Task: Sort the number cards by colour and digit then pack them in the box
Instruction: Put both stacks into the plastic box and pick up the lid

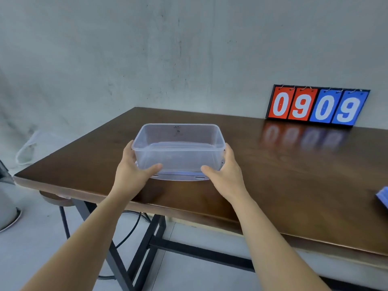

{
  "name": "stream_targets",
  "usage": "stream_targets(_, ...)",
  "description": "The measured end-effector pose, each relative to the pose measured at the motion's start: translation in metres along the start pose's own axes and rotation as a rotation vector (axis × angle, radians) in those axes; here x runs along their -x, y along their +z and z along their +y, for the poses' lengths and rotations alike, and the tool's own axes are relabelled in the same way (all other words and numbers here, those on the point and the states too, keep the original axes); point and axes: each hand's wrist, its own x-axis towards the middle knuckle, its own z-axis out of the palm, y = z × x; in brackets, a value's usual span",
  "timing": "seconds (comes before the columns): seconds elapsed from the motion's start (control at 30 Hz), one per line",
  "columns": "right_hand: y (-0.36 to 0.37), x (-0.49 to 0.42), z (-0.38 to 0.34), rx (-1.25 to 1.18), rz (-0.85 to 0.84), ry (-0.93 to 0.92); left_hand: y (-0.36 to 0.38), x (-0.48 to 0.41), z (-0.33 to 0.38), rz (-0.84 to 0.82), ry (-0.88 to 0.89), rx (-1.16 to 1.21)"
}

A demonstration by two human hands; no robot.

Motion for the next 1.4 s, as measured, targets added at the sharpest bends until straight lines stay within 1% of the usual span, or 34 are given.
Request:
stream_targets(0.13, 0.010, 0.008, 0.001, -0.023, 0.081, 0.015, 0.011, 0.006, 0.011, 0.044, 0.046, 0.061)
stream_targets(0.2, 0.004, 0.014, 0.002, 0.011, 0.197, 0.008, 0.021, 0.012, 0.020, 0.039, 0.091, 0.082)
stream_targets(0.3, -0.017, 0.027, 0.005, 0.113, 0.413, -0.008, 0.043, 0.022, 0.037, -0.018, 0.149, 0.137)
stream_targets(0.37, -0.037, 0.036, 0.010, 0.171, 0.502, 0.005, 0.062, 0.029, 0.046, -0.053, 0.174, 0.154)
stream_targets(0.5, -0.082, 0.049, 0.020, 0.269, 0.578, 0.062, 0.103, 0.043, 0.062, -0.131, 0.176, 0.162)
stream_targets(0.63, -0.127, 0.065, 0.037, 0.292, 0.635, 0.134, 0.145, 0.066, 0.081, -0.226, 0.174, 0.163)
stream_targets(0.73, -0.153, 0.074, 0.053, 0.289, 0.634, 0.198, 0.167, 0.083, 0.092, -0.254, 0.174, 0.125)
stream_targets(0.9, -0.178, 0.076, 0.076, 0.211, 0.577, 0.264, 0.189, 0.103, 0.106, -0.224, 0.162, 0.074)
stream_targets(1.0, -0.184, 0.074, 0.082, 0.174, 0.551, 0.262, 0.193, 0.107, 0.112, -0.211, 0.135, 0.016)
stream_targets(1.23, -0.194, 0.071, 0.086, 0.139, 0.432, 0.232, 0.195, 0.114, 0.115, -0.174, 0.071, -0.076)
stream_targets(1.33, -0.195, 0.078, 0.084, 0.140, 0.394, 0.232, 0.194, 0.128, 0.119, -0.096, 0.082, -0.096)
stream_targets(1.4, -0.196, 0.087, 0.084, 0.172, 0.383, 0.200, 0.196, 0.145, 0.123, -0.028, 0.113, -0.125)
